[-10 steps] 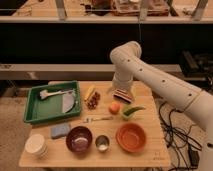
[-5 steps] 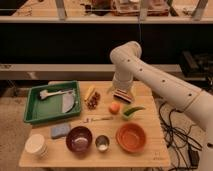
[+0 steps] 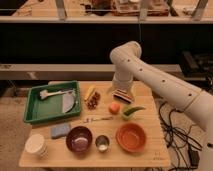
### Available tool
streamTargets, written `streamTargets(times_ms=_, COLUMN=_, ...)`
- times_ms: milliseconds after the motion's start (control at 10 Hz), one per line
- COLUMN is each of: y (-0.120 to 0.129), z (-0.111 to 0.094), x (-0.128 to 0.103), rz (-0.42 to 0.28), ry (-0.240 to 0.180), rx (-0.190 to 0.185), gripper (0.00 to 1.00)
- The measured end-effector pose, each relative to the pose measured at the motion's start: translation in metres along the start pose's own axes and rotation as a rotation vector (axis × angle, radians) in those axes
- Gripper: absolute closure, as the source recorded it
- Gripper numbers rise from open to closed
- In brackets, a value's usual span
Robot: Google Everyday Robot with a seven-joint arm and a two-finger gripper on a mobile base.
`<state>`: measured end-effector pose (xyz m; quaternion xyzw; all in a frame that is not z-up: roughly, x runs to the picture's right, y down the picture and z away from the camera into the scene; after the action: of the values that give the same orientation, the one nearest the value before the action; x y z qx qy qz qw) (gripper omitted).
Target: Stack bowls into tray
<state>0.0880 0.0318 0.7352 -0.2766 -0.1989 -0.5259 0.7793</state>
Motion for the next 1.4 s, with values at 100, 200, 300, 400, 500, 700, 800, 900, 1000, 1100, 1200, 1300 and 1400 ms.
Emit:
streamTargets(times_ms=100, y=0.000, z=0.000, x=0.000, rz=0.000, ry=0.000, rx=0.000, gripper=0.20)
streamTargets(times_ms=200, y=0.000, z=0.000, x=0.000, rz=0.000, ry=0.000, rx=0.000, gripper=0.20)
streamTargets(times_ms=300, y=0.000, z=0.000, x=0.000, rz=0.000, ry=0.000, rx=0.000, gripper=0.20)
streamTargets(times_ms=400, y=0.000, z=0.000, x=0.000, rz=0.000, ry=0.000, rx=0.000, gripper=0.20)
streamTargets(times_ms=500, y=0.000, z=0.000, x=0.000, rz=0.000, ry=0.000, rx=0.000, gripper=0.20)
streamTargets(times_ms=700, y=0.000, z=0.000, x=0.000, rz=0.001, ry=0.001, rx=0.002, gripper=0.20)
streamTargets(times_ms=800, y=0.000, z=0.001, x=0.000, rz=-0.001, ry=-0.004, rx=0.013, gripper=0.20)
streamTargets(times_ms=900, y=0.002, z=0.002, x=-0.002, rz=-0.011, ry=-0.009, rx=0.033, gripper=0.20)
streamTargets(times_ms=1000, y=0.007, z=0.004, x=-0.010, rz=-0.024, ry=-0.019, rx=0.063, gripper=0.20)
streamTargets(times_ms=1100, y=0.018, z=0.005, x=-0.018, rz=-0.035, ry=-0.030, rx=0.101, gripper=0.20)
streamTargets(times_ms=1200, y=0.026, z=0.004, x=-0.023, rz=-0.044, ry=-0.039, rx=0.137, gripper=0.20)
streamTargets(times_ms=1300, y=0.041, z=0.003, x=-0.033, rz=-0.058, ry=-0.048, rx=0.190, gripper=0.20)
streamTargets(times_ms=1400, y=0.058, z=0.003, x=-0.046, rz=-0.065, ry=-0.056, rx=0.228, gripper=0.20)
